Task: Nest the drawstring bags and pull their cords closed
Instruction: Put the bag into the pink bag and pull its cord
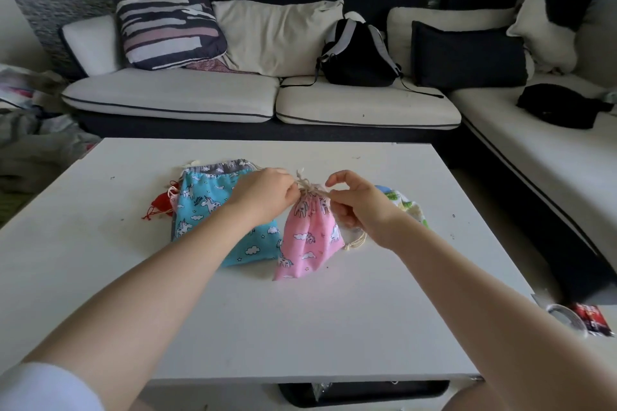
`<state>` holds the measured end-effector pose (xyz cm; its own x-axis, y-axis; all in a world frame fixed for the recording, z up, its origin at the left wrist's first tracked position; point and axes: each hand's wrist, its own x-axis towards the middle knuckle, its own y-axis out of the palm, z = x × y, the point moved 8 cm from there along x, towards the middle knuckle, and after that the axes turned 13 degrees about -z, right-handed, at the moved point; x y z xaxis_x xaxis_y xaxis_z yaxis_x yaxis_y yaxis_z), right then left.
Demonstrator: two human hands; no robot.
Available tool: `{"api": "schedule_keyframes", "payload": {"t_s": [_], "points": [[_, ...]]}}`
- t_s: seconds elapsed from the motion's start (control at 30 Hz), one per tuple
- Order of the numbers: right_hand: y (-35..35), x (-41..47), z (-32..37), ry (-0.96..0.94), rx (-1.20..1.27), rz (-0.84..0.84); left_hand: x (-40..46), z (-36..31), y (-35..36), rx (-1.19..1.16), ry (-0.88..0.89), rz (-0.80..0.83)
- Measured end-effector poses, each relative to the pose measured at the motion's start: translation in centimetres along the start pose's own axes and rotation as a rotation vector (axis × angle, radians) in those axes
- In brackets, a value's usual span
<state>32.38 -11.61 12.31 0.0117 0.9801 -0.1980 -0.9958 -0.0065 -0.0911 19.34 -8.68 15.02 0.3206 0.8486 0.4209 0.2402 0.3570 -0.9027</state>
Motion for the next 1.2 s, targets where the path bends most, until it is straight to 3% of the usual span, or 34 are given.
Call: {"api": "schedule_keyframes", "payload": {"t_s": [0.1, 0.17, 0.23, 0.33, 0.47, 0.7, 0.8, 0.87, 0.97, 1.07, 1.2], "points": [[0.2, 0.2, -0.3, 0.058, 0.026, -0.027, -0.3, 1.0, -0.3, -0.358, -0.135, -0.066], [1.2, 0.0, 0.0, 0.032, 0.012, -0.008, -0.4, 2.1, -0.2, -0.435, -0.287, -0.135], [2.0, -0.2, 0.6, -0.055, -0.016, -0.020, -0.7, 2.6, 0.8, -0.399, -0.374, -0.072], [2.6, -1.0, 1.0, -0.227, -0.079, -0.083, -1.1, 2.9, 1.8, -0.132, -0.388, 0.075], [2.8, -1.3, 1.1, -0.297, -0.118, -0.074, -0.6, 2.7, 1.4, 0.100, -0.350, 0.056], [1.6, -1.3, 0.5, -0.281, -0.058, -0.099, -0.4, 2.5, 3.0, -0.036, -0.337, 0.067], [-0.2, -0.9, 0.3, -0.211, 0.122, -0.157, -0.6, 1.5, 3.2, -0.235, -0.387, 0.077], [-2.2, -0.2, 0.0, -0.165, 0.194, -0.218, -0.5, 0.0, 3.6, -0.498, -0.447, 0.143], [-2.9, 0.1, -0.5, -0.175, 0.154, -0.195, -0.2, -2.1, 3.8, -0.916, -0.627, 0.205], [-3.6, 0.4, 0.3, -0.259, 0.165, -0.200, 1.5, -5.5, 3.5, -1.159, -0.598, 0.190], [-7.8, 1.2, 1.6, -0.423, 0.045, -0.491, 4.0, -8.2, 3.6, -1.383, -0.551, 0.162]]}}
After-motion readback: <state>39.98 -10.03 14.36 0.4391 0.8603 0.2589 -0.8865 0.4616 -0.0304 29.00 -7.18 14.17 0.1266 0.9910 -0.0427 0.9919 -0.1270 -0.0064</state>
